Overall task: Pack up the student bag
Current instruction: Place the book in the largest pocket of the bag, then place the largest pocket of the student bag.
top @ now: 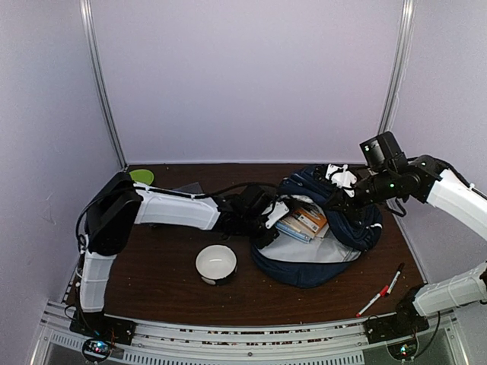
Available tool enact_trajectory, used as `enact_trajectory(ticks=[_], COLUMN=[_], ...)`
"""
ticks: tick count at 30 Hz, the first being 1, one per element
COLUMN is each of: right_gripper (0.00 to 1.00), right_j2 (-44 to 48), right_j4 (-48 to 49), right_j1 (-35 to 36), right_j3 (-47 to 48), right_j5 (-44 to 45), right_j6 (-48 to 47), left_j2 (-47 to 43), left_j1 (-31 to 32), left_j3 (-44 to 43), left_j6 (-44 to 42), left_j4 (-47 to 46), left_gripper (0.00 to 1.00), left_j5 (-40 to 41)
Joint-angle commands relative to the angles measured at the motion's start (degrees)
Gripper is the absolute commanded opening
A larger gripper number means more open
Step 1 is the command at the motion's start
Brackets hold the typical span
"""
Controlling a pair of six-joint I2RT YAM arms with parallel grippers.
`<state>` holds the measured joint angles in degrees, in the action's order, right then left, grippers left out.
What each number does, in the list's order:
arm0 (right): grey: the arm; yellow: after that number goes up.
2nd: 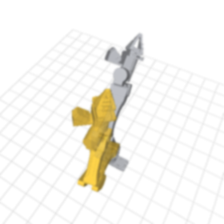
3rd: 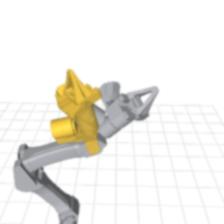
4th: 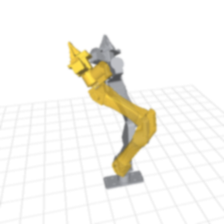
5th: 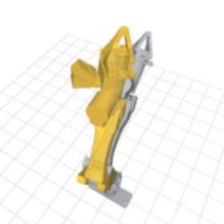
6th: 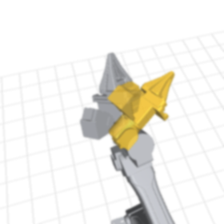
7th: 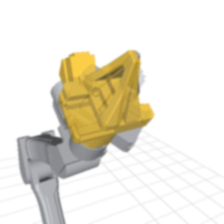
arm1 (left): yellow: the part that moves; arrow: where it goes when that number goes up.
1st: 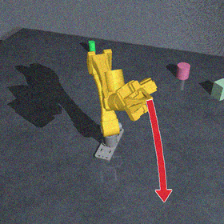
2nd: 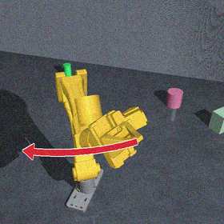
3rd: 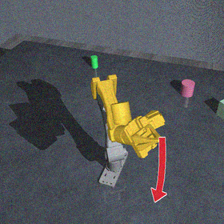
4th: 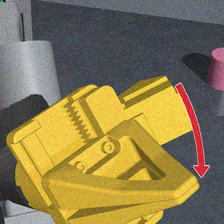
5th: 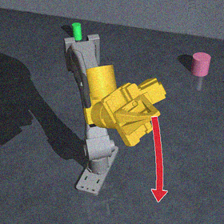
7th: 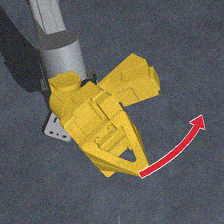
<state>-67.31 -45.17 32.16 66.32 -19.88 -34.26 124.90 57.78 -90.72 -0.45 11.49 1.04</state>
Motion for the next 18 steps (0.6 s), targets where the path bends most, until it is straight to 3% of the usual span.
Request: enact_trajectory(ticks=[1, 7, 16, 18], right_gripper=[0.00, 0.00, 0.00, 0.04], right_j2=[-0.71, -6.20, -15.66, -17.66], right_j4=[0.83, 5.91, 10.73, 10.50], right_j1=[1.02, 12.56, 15.22, 15.65], right_j3=[-1.00, -10.36, -11.56, -11.42], right_j5=[-0.70, 7.70, 4.35, 4.23], right_j6=[-4.12, -9.34, -7.94, -7.76], left_j2=[-13.54, -29.55, -41.53, -43.12], left_j1=[1.06, 1.02, 0.14, -2.26], left_j3=[14.72, 30.74, 41.02, 41.56], left_j6=[0.91, 8.64, 9.77, 10.57], left_j4=[-7.53, -9.73, -2.48, -1.03], left_gripper=[0.09, 0.28, 0.47, 0.53], left_j5=[2.60, 10.22, 22.32, 23.27])
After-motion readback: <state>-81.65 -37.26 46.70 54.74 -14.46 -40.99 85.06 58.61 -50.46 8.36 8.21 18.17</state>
